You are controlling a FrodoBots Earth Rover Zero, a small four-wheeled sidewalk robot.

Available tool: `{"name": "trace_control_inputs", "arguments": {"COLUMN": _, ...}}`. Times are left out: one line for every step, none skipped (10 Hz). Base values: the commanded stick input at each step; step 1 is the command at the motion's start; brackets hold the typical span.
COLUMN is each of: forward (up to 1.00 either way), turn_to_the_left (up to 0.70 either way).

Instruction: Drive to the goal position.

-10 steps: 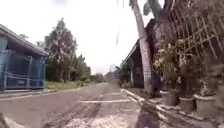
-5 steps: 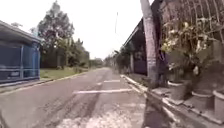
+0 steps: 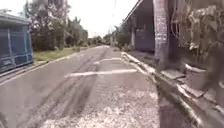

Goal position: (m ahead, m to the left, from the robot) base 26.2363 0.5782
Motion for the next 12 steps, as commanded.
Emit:
{"name": "trace_control_inputs", "arguments": {"forward": 0.70, "turn_to_the_left": 0.00}}
{"name": "trace_control_inputs", "arguments": {"forward": 0.70, "turn_to_the_left": 0.00}}
{"name": "trace_control_inputs", "arguments": {"forward": 0.70, "turn_to_the_left": 0.00}}
{"name": "trace_control_inputs", "arguments": {"forward": 0.70, "turn_to_the_left": 0.00}}
{"name": "trace_control_inputs", "arguments": {"forward": 0.70, "turn_to_the_left": 0.00}}
{"name": "trace_control_inputs", "arguments": {"forward": 0.70, "turn_to_the_left": 0.00}}
{"name": "trace_control_inputs", "arguments": {"forward": 0.70, "turn_to_the_left": 0.00}}
{"name": "trace_control_inputs", "arguments": {"forward": 0.70, "turn_to_the_left": 0.00}}
{"name": "trace_control_inputs", "arguments": {"forward": 0.70, "turn_to_the_left": 0.00}}
{"name": "trace_control_inputs", "arguments": {"forward": 0.70, "turn_to_the_left": 0.00}}
{"name": "trace_control_inputs", "arguments": {"forward": 0.70, "turn_to_the_left": 0.00}}
{"name": "trace_control_inputs", "arguments": {"forward": 0.70, "turn_to_the_left": 0.00}}
